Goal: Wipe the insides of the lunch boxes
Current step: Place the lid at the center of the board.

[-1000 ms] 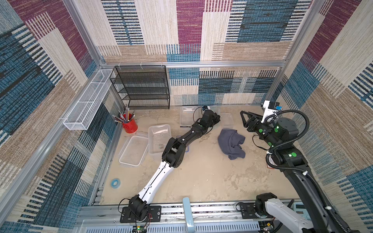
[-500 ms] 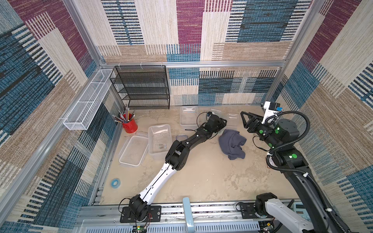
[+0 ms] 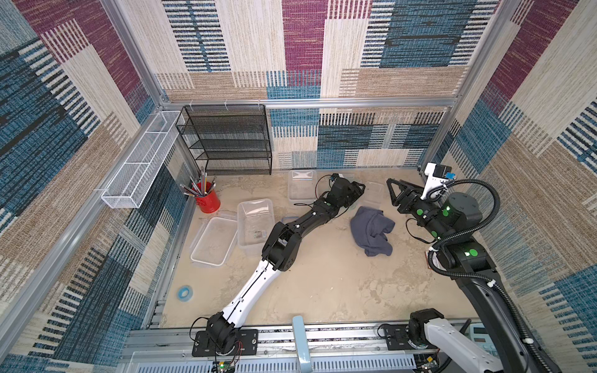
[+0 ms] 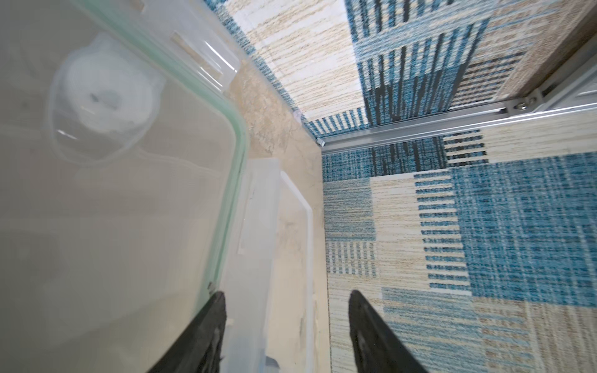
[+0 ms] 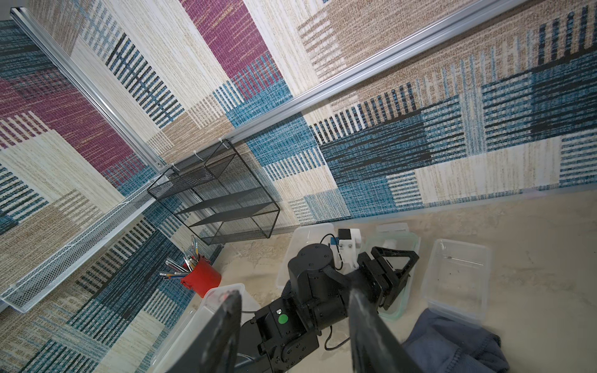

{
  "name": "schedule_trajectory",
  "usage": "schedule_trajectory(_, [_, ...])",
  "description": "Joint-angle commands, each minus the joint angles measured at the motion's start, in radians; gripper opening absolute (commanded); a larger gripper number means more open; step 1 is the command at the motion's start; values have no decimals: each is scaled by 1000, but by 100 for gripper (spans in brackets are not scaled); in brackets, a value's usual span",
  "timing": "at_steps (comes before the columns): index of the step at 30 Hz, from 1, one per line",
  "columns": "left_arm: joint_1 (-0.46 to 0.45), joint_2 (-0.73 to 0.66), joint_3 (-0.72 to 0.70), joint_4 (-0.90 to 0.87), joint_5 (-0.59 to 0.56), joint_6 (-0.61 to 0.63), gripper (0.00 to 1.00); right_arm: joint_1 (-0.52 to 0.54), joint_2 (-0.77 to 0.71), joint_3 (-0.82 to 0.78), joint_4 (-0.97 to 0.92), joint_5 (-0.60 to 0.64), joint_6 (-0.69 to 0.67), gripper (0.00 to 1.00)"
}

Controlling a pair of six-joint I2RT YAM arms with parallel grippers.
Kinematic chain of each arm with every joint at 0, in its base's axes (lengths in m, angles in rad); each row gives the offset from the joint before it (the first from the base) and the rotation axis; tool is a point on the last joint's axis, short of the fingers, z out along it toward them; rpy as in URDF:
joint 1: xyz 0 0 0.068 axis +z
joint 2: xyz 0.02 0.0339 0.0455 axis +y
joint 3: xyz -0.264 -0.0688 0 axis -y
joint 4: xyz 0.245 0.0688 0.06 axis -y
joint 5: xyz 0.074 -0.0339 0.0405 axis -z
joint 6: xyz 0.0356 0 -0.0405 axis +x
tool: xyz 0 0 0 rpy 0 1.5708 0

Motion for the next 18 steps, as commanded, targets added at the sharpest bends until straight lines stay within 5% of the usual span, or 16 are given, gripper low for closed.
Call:
schedule_trajectory(1, [6,-93,-22,71,34,-3,63,-1,5,1,29,-14,14,55])
schedule_trajectory(12, [19,-142,18,-245,79,20,59,0,8,-3,-8,-45,32,57])
schedule_trajectory(18, [21,-139,-45,-234,53,26,58,0,-26,-8,-31,-30,31,57])
